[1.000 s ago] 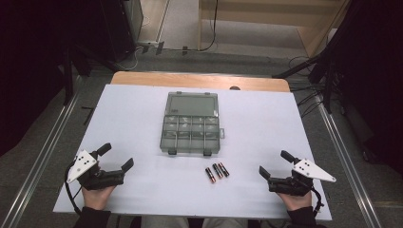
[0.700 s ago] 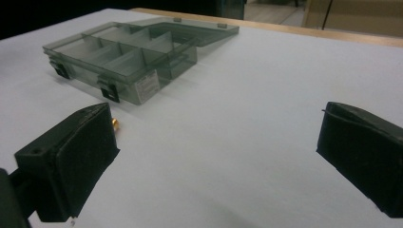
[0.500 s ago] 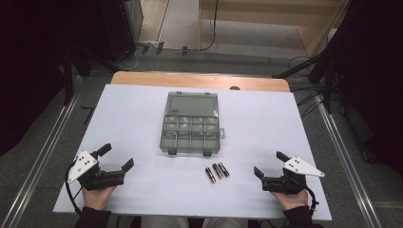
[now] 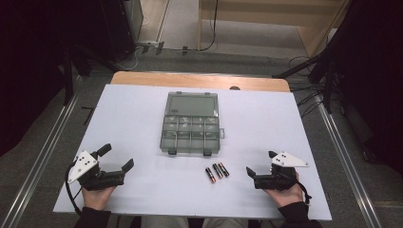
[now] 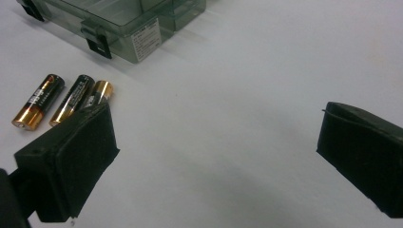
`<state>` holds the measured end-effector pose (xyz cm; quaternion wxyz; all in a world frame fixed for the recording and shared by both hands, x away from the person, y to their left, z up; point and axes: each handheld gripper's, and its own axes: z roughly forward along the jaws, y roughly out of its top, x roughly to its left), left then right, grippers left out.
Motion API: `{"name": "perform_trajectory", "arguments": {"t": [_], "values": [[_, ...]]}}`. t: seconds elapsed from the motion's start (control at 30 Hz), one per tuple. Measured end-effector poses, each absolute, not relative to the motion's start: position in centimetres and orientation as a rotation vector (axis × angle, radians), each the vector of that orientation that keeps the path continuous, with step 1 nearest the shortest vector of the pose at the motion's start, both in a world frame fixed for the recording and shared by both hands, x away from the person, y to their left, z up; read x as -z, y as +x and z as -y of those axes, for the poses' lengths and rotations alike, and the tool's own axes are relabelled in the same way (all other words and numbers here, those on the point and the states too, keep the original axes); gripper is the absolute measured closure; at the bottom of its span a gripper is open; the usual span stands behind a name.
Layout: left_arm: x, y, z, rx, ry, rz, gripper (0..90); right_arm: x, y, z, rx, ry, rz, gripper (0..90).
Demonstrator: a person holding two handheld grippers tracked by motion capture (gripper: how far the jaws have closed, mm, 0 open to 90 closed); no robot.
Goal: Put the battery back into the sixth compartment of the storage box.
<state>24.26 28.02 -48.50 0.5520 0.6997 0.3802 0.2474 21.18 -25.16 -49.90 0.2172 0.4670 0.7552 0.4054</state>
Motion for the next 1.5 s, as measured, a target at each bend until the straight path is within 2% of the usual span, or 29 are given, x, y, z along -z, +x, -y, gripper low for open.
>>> {"name": "perform_trajectory", "arguments": {"t": [0.53,0.63,1.2,1.5], "values": [[48.5,24.2,-27.9,-0.582,1.661,-0.902,0.0,49.9,22.3,22.5,-1.027,1.228,-2.241,0.3],[48.5,24.2,-27.9,-0.581,1.662,-0.901,0.0,49.7,22.7,21.9,-1.005,1.245,-2.281,5.1],[48.6,24.3,-27.8,-0.582,1.677,-0.893,0.0,49.2,24.3,19.2,-0.850,1.253,-2.410,5.7],[48.7,24.3,-27.6,-0.578,1.690,-0.886,0.0,49.1,25.1,17.4,-0.762,1.231,-2.463,13.7]]}}
